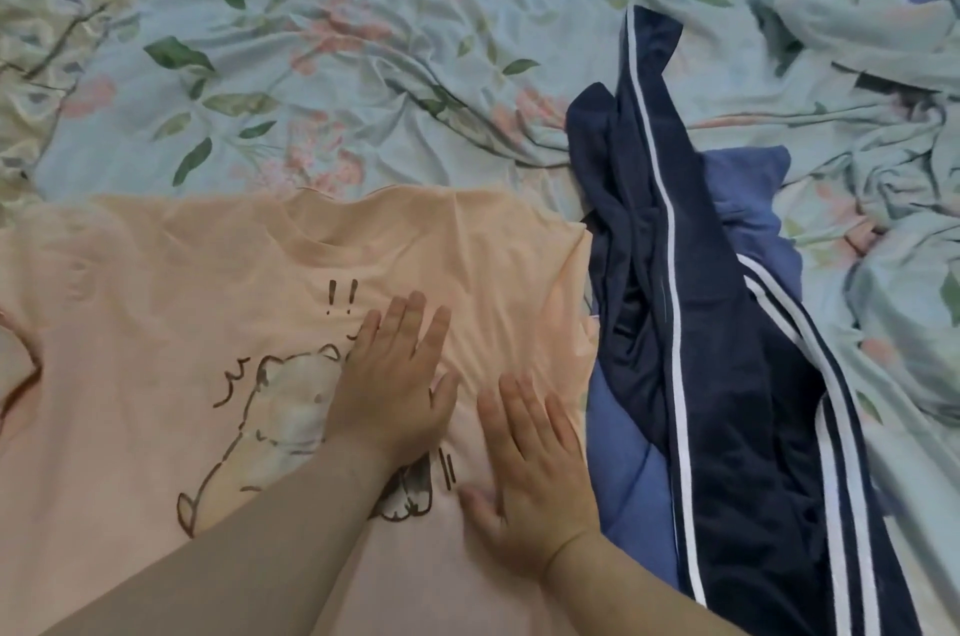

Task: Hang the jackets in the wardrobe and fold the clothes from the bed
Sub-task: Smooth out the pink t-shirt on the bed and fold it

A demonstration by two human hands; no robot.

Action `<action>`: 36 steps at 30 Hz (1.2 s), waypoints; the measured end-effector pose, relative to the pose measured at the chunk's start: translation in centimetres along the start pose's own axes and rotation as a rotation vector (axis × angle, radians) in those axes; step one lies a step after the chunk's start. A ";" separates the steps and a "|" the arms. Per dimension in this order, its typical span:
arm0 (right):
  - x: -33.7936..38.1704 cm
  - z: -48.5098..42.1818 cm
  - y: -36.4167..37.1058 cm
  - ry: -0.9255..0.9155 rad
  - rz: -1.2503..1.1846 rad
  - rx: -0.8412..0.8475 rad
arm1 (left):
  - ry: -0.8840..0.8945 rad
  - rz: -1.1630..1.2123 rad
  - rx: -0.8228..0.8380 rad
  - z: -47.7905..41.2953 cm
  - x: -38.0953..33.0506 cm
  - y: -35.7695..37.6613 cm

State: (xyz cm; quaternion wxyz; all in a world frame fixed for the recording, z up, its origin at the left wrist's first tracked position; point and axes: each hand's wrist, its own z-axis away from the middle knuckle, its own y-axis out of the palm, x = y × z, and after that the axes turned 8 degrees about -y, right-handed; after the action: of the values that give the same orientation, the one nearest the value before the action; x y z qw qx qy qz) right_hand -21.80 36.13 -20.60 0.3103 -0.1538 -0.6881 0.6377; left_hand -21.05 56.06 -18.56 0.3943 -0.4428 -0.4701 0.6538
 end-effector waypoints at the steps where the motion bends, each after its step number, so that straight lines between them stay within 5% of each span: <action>1: -0.1 0.0 0.1 -0.005 -0.006 -0.015 | 0.005 0.008 -0.015 -0.1 0.1 0.3; 7: -0.2 0.0 -1.2 0.028 -0.195 -0.125 | -0.008 -0.001 -0.034 -0.4 0.2 1.1; 10: -1.1 -3.0 -3.6 0.536 -0.635 -0.514 | -0.011 -0.014 -0.027 -0.5 0.1 1.2; 13: -5.6 -6.1 -6.3 0.844 -0.593 -0.525 | -0.011 -0.026 -0.044 -0.5 0.2 1.2; 18: -10.4 -6.8 -8.6 0.629 -0.462 -0.046 | -0.013 -0.032 -0.042 -0.6 0.2 1.2; 22: -9.5 -5.6 -9.4 0.415 -0.400 -0.036 | -0.014 -0.031 -0.044 -0.5 0.0 1.2; 24: -9.8 -5.2 -10.1 0.546 -0.676 -0.124 | -0.021 -0.027 -0.043 -0.6 0.0 1.2; 28: -10.5 -3.5 -12.3 1.026 -1.733 -0.606 | -0.029 -0.027 -0.045 -0.6 -0.1 1.1; 30: -10.3 -2.5 -12.3 1.232 -1.891 -0.708 | -0.032 -0.030 -0.040 -0.5 -0.2 1.1; 32: -9.7 -1.9 -12.4 1.348 -1.872 -0.641 | -0.033 -0.030 -0.042 -0.4 -0.3 1.1; 36: -9.9 -2.4 -13.1 1.233 -1.758 -0.208 | -0.031 -0.031 -0.042 -0.5 -0.4 0.9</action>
State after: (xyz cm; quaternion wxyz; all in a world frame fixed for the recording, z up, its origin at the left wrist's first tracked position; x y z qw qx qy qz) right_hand -10.36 30.19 -10.19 0.9380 0.0738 -0.3336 -0.0575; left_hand -20.55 55.61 -19.45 0.3874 -0.4335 -0.4966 0.6445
